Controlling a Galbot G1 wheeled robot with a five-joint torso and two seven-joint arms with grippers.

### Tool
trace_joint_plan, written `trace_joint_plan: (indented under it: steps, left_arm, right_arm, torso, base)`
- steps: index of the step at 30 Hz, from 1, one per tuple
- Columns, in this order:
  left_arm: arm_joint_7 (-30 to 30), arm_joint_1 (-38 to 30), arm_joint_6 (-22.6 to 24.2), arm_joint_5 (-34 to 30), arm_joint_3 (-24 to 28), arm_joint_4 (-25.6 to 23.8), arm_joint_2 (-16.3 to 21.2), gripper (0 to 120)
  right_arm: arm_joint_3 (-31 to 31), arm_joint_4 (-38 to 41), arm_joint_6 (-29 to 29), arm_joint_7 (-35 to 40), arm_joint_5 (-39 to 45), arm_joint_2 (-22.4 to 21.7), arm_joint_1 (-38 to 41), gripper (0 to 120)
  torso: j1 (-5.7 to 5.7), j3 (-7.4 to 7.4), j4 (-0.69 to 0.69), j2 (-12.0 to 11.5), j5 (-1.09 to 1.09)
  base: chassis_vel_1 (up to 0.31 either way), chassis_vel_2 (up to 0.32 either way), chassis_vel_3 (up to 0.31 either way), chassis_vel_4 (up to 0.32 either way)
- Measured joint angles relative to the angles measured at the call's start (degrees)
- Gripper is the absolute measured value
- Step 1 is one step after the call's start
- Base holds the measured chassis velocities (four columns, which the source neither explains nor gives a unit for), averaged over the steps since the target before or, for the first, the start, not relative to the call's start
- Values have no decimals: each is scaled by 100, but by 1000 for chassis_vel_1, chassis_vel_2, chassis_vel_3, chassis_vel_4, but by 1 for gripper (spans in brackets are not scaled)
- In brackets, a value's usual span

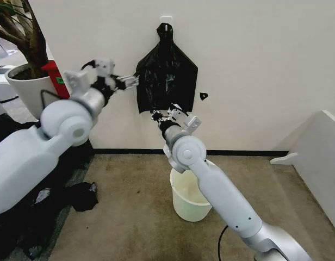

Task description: Place the garbage bag over the trash bin.

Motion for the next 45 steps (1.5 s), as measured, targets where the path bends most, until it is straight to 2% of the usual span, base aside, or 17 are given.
trace_joint_plan:
  steps: [2, 4, 5, 9, 20, 30, 40, 45]
  left_arm:
    - [-409, -258, 534, -54, 284, 152, -250, 100]
    - [-501, -307, 642, -70, 333, 184, -300, 100]
    - [-719, -435, 940, -113, 460, 268, -424, 100]
    - [-956, -846, 1494, 98, 975, 613, -783, 100]
    - [-1068, -1223, 1639, 658, 1469, 1287, -1356, 100]
    - [-869, -1330, 1610, 1013, 1726, 1600, -1578, 100]
    - [-871, -1367, 1596, 1262, 1901, 1670, -1692, 100]
    - [-775, -1374, 1592, 1504, 1953, 1909, -1820, 100]
  right_arm:
    - [30, -3, -1, -10, -2, 3, -20, 0]
    - [37, -3, -1, -11, -3, 3, -25, 0]
    - [54, -3, -1, -14, -5, 4, -38, 0]
    - [136, 44, -5, -35, -6, 0, -103, 0]
    - [218, 169, -18, -83, 4, -64, -199, 0]
    - [254, 277, -20, -119, 31, -108, -260, 0]
    - [253, 302, -20, -130, 32, -104, -273, 0]
    - [253, 301, -19, -151, 25, -67, -275, 0]
  torso:
    - [0, 0, -1, 0, -2]
    - [0, 0, -1, 0, -2]
    - [0, 0, -1, 0, -2]
    - [0, 0, 1, 0, -1]
    - [0, 0, 0, 1, -2]
    - [0, 0, 0, 1, -2]
    - [0, -1, 0, 1, -2]
    - [0, -1, 1, 1, -2]
  base:
    - [0, 0, 0, 0]
    - [0, 0, 0, 0]
    - [0, 0, 0, 0]
    - [0, 0, 0, 0]
    - [0, 0, 0, 0]
    - [0, 0, 0, 0]
    - [0, 0, 0, 0]
    - [0, 0, 0, 0]
